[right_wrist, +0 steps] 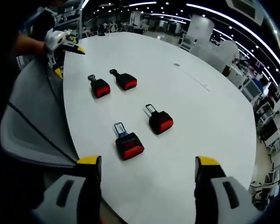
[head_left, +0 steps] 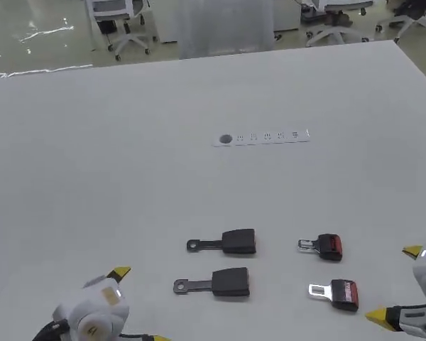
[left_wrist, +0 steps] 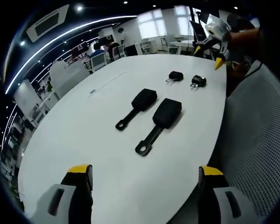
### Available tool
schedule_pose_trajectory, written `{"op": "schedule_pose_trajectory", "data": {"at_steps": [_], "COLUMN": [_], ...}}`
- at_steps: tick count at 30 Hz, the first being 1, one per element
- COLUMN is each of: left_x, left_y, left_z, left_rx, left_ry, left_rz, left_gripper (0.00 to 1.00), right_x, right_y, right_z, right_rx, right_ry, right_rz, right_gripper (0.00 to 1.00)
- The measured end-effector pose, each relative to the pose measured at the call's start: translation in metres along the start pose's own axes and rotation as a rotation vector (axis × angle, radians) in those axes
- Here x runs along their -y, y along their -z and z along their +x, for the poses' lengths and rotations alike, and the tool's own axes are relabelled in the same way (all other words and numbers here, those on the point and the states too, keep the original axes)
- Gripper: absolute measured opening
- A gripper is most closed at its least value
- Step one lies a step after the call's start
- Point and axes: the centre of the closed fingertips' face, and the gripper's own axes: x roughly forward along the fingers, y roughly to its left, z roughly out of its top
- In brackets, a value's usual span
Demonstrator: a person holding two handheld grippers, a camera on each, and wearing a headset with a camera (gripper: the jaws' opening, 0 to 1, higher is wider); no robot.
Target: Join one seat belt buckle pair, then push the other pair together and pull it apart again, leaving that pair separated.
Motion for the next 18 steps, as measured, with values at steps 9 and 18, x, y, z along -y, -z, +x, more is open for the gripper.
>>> {"op": "schedule_pose_trajectory", "data": {"at_steps": [9,18], "left_x": [-0.013,-0.016], "left_y": [0.007,0.003], "left_z": [-0.001,0.001], "left_rx": [-0.043,-0.064], "left_ry": [-0.007,0.002], "left_rz": [0.018,0.019], "left_gripper": [0.95,0.94], "right_x": [-0.001,-0.002], "right_y": [-0.002,-0.003], "right_z": [0.004,0.014], "right_rx": [-0.032,-0.034], "right_ry": [-0.015,-0.031], "right_rz": [-0.075,-0.091], "right_gripper": [0.81,0.81]}}
